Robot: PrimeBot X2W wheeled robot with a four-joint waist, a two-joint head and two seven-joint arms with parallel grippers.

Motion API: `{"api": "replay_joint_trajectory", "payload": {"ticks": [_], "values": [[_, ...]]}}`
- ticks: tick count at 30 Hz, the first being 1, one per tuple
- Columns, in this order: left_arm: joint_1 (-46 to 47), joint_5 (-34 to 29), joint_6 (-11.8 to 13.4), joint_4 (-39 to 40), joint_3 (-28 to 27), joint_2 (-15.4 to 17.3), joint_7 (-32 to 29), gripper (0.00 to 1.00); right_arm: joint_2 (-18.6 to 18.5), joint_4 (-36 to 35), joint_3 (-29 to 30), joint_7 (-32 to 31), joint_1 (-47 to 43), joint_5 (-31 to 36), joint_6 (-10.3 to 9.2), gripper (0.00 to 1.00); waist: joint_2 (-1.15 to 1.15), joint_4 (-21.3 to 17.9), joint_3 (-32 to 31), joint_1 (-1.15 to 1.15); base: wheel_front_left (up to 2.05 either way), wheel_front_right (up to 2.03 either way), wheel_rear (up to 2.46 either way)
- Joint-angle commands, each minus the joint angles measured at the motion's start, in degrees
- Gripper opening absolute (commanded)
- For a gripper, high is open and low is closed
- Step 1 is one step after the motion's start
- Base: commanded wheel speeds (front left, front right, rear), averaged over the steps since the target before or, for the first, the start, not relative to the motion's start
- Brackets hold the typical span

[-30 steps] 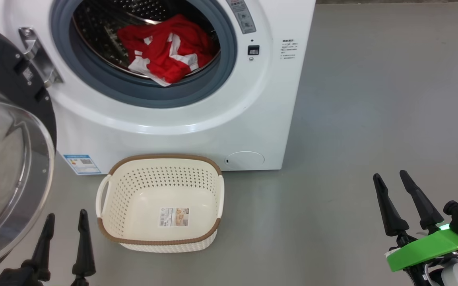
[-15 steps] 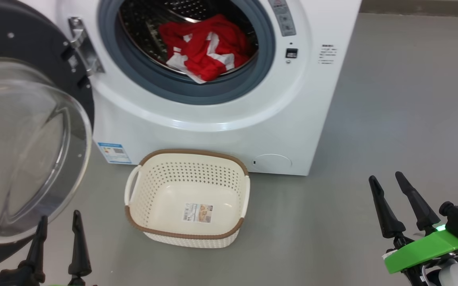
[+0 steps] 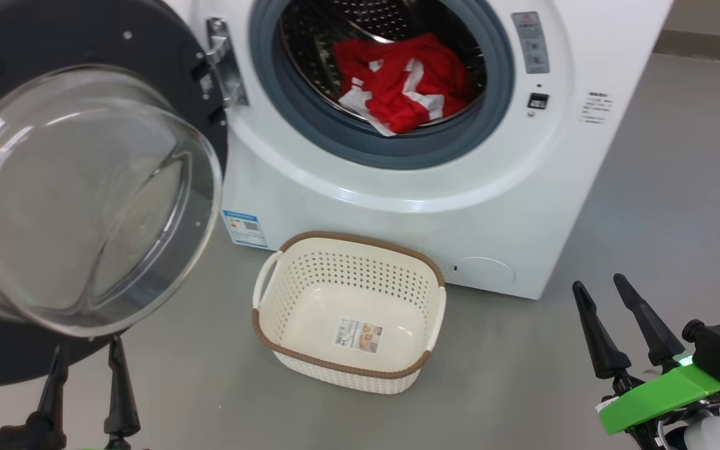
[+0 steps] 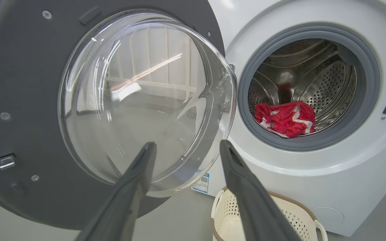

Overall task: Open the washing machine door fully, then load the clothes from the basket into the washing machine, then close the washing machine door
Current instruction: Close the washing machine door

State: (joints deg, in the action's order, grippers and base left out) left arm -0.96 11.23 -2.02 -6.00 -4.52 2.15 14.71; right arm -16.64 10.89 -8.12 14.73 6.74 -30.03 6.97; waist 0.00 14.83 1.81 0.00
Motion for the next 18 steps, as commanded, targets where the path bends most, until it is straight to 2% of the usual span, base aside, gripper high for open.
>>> {"api": "replay_joint_trajectory", "payload": {"ticks": [1, 18], "values": [[0.8, -0.8, 0.4, 1.2, -2.1, 0.7, 0.3, 1.0, -0.8, -1.2, -1.1, 0.3, -0.6, 0.0, 0.52, 1.0, 0.0, 2.2, -0.6, 0.0, 0.0, 0.0, 0.0], [-0.2, -1.1, 0.6, 1.4, -2.4, 0.7, 0.3, 1.0, 0.0, -0.9, -1.5, 0.3, -1.3, 0.0, 0.52, 1.0, 0.0, 9.2, -2.1, 0.0, 0.0, 0.0, 0.0]]}}
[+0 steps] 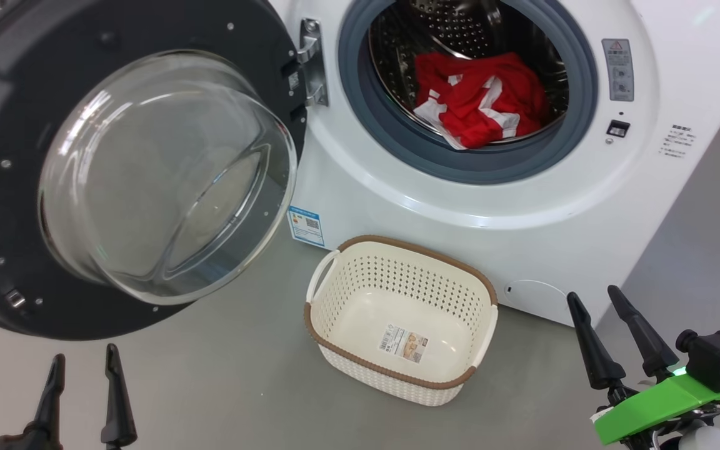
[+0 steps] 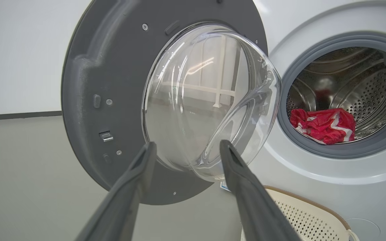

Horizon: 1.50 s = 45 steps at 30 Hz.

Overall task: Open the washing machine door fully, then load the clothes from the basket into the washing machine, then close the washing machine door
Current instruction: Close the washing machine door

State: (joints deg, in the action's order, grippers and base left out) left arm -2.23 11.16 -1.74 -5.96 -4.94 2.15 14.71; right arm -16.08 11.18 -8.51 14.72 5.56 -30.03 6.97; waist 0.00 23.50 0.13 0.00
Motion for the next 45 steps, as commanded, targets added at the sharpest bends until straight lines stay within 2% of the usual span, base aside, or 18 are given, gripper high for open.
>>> {"api": "replay_joint_trajectory", "payload": {"ticks": [1, 17, 42, 43, 44, 45], "values": [[1.0, -1.1, 0.3, 1.3, -2.1, 0.7, 0.3, 1.0, -0.5, -1.2, -1.1, 0.3, -0.1, -0.1, 0.52, 1.0, 0.0, 0.8, -0.5, 0.0, 0.0, 0.0, 0.0], [1.3, -1.4, -0.1, 1.2, -2.6, 0.7, 0.3, 1.0, -0.1, -1.2, -1.7, 0.3, 0.1, -0.3, 0.52, 1.0, 0.0, 1.9, -0.2, 0.0, 0.0, 0.0, 0.0], [1.8, -1.4, 0.0, 1.0, -2.5, 0.7, 0.3, 1.0, -0.2, -1.2, -1.8, 0.3, 0.6, -0.5, 0.52, 1.0, 0.0, 1.4, 0.6, 0.0, 0.0, 0.0, 0.0], [1.8, -1.5, -0.1, 0.9, -2.6, 0.7, 0.3, 0.93, -0.2, -1.2, -1.8, 0.3, 0.6, -0.5, 0.52, 1.0, 0.0, 1.4, 0.6, 0.0, 0.0, 0.0, 0.0], [2.0, -1.5, -0.2, 0.9, -2.7, 0.7, 0.3, 0.64, -0.2, -1.2, -1.7, 0.3, 0.6, -0.5, 0.52, 1.0, 0.0, 1.4, 0.7, 0.0, 0.0, 0.0, 0.0], [2.1, -1.6, -0.3, 1.0, -2.8, 0.7, 0.3, 0.47, -0.2, -1.2, -1.7, 0.3, 0.6, -0.5, 0.52, 1.0, 0.0, 1.4, 0.7, 0.0, 0.0, 0.0, 0.0]]}}
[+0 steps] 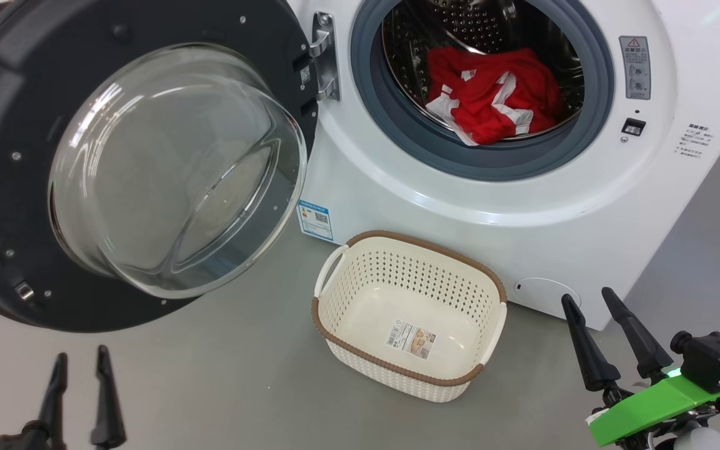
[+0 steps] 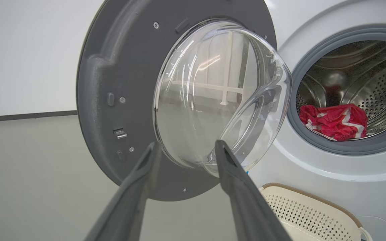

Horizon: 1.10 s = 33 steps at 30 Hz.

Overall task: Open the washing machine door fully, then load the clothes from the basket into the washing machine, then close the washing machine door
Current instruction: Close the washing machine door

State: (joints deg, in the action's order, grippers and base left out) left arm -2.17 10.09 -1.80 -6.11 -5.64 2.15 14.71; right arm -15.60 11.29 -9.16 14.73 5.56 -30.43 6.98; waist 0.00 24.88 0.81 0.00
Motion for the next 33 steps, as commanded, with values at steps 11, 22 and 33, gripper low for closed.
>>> {"api": "replay_joint_trajectory", "payload": {"ticks": [11, 22, 33], "values": [[5.9, 1.0, -2.8, 5.0, -4.6, 1.7, 0.3, 0.0, -0.9, -1.5, -0.8, 0.3, 0.9, -0.1, 0.51, 1.0, 0.0, 0.2, 0.8, 0.0, 0.0, 0.0, 0.0], [15.7, 11.8, -4.9, 10.2, -8.7, 8.7, -5.9, 0.0, -1.3, -1.6, -0.6, 0.3, 1.2, -0.3, 0.51, 1.0, 0.0, -0.1, 1.7, 0.0, 0.0, 0.0, 0.0], [28.7, 29.5, -3.5, 7.2, -18.1, 15.6, -20.2, 0.0, -2.3, -2.1, -0.9, 0.3, 1.9, -0.4, 0.51, 1.0, 0.0, -1.3, 3.7, 0.0, 0.0, 0.0, 0.0]]}}
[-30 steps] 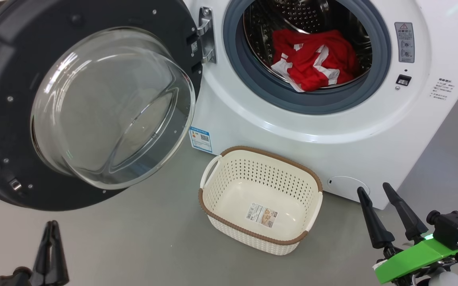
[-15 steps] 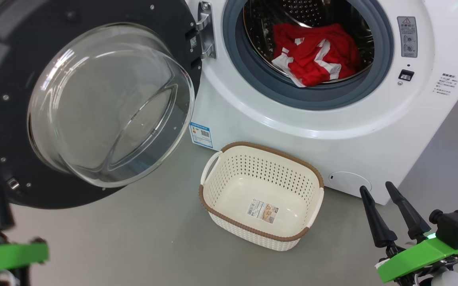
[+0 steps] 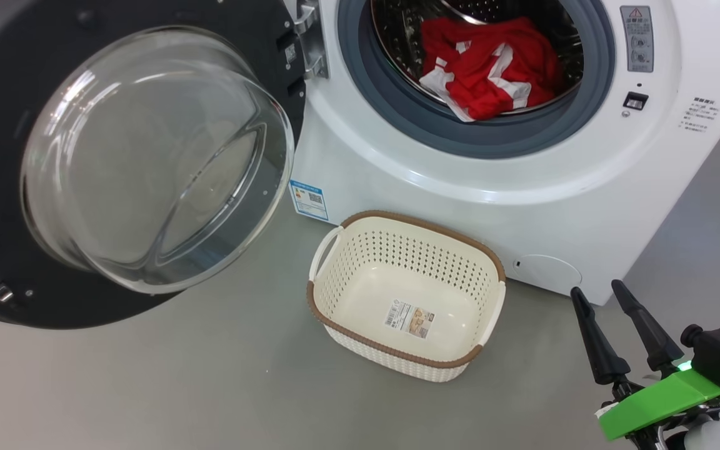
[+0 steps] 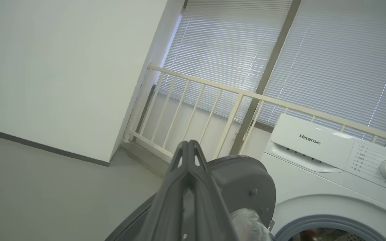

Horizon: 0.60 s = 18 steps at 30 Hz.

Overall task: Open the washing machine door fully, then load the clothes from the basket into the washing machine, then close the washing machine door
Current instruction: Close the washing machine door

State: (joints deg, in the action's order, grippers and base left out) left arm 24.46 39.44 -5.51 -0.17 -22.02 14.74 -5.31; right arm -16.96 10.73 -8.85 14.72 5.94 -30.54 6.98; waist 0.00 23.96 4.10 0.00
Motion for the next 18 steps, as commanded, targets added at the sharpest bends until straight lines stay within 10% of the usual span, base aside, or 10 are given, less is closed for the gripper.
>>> {"api": "replay_joint_trajectory", "payload": {"ticks": [1, 18], "values": [[3.3, 2.1, 0.7, -0.1, -2.8, 3.5, -1.6, 0.0, -1.1, -1.5, -1.2, 0.3, 1.6, -0.3, 0.51, 1.0, 0.0, -0.4, 0.7, 0.0, 0.0, 0.0, 0.0], [19.6, 21.4, 9.5, -28.3, -16.6, 13.8, -16.6, 0.0, -3.2, -1.7, -2.4, 0.3, 4.8, -0.7, 0.51, 1.0, 0.0, -5.2, 6.1, 0.0, 0.0, 0.0, 0.0]]}}
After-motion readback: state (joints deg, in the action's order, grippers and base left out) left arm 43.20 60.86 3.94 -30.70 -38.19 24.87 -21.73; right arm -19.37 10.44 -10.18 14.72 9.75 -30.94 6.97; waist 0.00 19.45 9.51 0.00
